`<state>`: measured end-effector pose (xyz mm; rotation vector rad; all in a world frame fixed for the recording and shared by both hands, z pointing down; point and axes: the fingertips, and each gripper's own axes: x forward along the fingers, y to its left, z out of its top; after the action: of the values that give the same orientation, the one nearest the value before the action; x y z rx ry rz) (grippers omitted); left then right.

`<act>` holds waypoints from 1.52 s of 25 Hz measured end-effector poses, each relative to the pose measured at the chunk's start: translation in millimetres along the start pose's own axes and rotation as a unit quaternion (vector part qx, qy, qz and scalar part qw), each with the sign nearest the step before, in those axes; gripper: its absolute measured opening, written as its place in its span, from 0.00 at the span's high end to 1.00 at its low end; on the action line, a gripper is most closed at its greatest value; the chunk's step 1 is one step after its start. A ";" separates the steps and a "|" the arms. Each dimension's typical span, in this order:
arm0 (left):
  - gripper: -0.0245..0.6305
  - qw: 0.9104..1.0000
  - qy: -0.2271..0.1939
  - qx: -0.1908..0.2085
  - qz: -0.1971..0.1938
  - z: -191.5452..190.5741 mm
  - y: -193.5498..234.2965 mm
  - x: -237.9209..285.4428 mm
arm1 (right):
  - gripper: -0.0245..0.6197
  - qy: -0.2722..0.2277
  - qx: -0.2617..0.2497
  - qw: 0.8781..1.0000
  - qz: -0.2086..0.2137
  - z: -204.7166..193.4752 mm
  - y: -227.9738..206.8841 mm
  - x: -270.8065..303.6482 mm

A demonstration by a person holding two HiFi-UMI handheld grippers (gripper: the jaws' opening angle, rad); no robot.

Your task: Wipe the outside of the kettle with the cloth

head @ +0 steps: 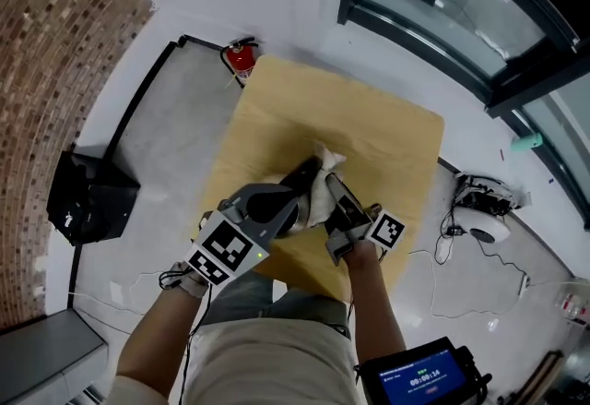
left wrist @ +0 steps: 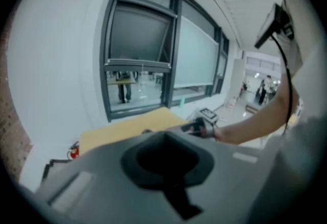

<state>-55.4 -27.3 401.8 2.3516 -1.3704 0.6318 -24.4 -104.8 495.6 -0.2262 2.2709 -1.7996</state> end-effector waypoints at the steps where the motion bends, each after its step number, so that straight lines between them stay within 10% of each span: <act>1: 0.96 0.999 -0.021 -0.022 -0.015 3.6 3.6 -7.1 | 0.88 -0.020 0.000 0.999 0.034 -0.7 29.1 -5.1; 3: 0.96 0.989 -0.110 -0.103 0.001 13.2 30.5 -40.0 | 0.88 -0.046 -0.062 0.995 0.057 6.3 88.8 -9.1; 6: 0.96 0.934 -0.230 -0.265 0.064 -18.5 85.4 -108.0 | 0.88 0.040 -0.263 0.964 0.018 -11.6 150.6 18.7; 9: 0.96 0.886 -0.253 -0.379 0.088 -94.3 101.2 -135.6 | 0.88 0.239 -0.469 0.850 -0.022 -74.4 159.3 55.5; 14: 0.96 0.853 -0.231 -0.460 0.088 -180.0 73.1 -137.2 | 0.88 0.455 -0.631 0.628 0.022 -184.8 157.0 46.7; 18: 0.96 0.843 -0.221 -0.487 0.058 -204.5 46.6 -129.2 | 0.89 0.556 -0.646 0.521 0.036 -239.6 125.6 18.4; 21: 0.96 0.841 -0.224 -0.491 0.043 -210.0 37.6 -127.2 | 0.89 0.593 -0.626 0.506 0.018 -264.1 102.3 6.0; 25: 0.96 0.847 -0.212 -0.486 0.028 -216.2 30.8 -122.0 | 0.90 0.531 -0.650 0.544 -0.010 -279.8 95.7 22.1; 30: 0.96 0.824 -0.233 -0.516 0.016 -221.1 38.3 -126.8 | 0.90 0.459 -0.691 0.551 0.096 -336.6 141.1 24.0; 35: 0.96 0.823 -0.205 -0.528 0.052 -263.0 53.6 -145.1 | 0.90 0.448 -0.729 0.512 -0.071 -328.5 49.6 49.7; 38: 0.96 0.822 -0.199 -0.532 0.041 -266.4 57.7 -148.7 | 0.90 0.451 -0.701 0.535 -0.138 -313.9 12.5 64.9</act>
<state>-224.4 186.7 550.2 1.4996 -1.4254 -0.5672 -173.5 174.8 545.6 0.2086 3.9507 0.7299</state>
